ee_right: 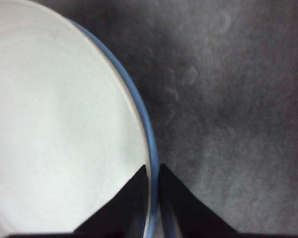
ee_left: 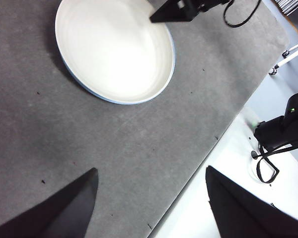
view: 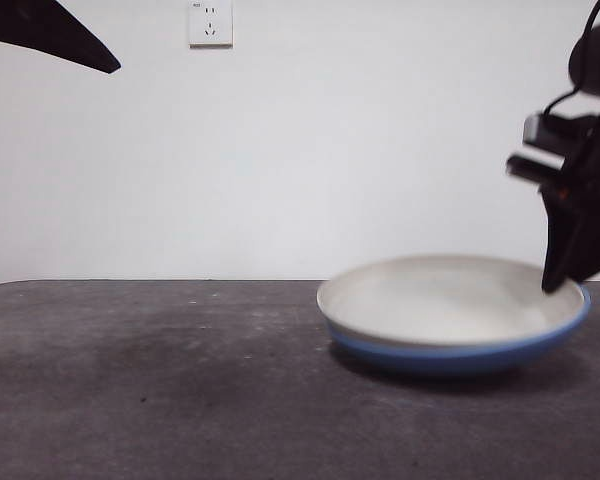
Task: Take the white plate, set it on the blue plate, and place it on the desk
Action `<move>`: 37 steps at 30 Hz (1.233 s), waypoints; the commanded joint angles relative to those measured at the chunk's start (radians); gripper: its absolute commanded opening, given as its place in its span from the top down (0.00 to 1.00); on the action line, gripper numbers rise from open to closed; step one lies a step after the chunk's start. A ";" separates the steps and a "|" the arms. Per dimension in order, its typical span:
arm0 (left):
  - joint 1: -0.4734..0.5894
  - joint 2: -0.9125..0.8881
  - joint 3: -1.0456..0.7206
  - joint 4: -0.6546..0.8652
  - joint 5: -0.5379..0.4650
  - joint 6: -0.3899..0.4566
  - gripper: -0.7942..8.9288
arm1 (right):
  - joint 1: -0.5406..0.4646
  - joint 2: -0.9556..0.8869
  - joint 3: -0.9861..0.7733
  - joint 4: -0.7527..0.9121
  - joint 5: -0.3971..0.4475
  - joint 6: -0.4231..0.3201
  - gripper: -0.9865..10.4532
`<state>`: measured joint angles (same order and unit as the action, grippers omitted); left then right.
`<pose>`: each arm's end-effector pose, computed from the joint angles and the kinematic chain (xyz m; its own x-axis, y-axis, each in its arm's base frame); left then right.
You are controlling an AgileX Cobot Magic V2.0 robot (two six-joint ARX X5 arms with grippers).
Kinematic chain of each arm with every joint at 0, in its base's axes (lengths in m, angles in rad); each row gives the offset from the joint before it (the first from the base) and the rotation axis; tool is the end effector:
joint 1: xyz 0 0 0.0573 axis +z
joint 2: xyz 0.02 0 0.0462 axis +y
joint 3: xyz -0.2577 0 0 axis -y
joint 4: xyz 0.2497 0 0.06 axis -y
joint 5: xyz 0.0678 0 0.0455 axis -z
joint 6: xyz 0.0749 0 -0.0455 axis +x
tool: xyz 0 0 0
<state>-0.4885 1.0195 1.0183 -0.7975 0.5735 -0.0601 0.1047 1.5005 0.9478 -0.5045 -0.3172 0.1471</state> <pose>0.1805 -0.1419 0.2891 0.2628 -0.7541 -0.6018 0.6892 0.5833 -0.4299 0.3100 0.0561 0.1595 0.4316 0.3590 -0.8275 -0.1220 0.9322 0.3407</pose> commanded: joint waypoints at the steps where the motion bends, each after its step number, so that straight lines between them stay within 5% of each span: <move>1: -0.005 0.006 0.011 0.005 0.003 0.016 0.57 | 0.005 -0.031 0.016 0.012 -0.041 0.033 0.91; 17: -0.005 0.006 0.011 0.005 0.003 0.016 0.57 | 0.159 -0.069 0.030 0.152 -0.047 0.186 0.91; 37: -0.005 0.006 0.011 0.001 0.003 0.016 0.57 | 0.286 0.279 0.245 0.172 0.006 0.255 0.91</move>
<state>-0.4885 1.0195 1.0183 -0.8024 0.5739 -0.0601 0.3855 1.7599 1.1683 -0.3492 -0.3092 0.3767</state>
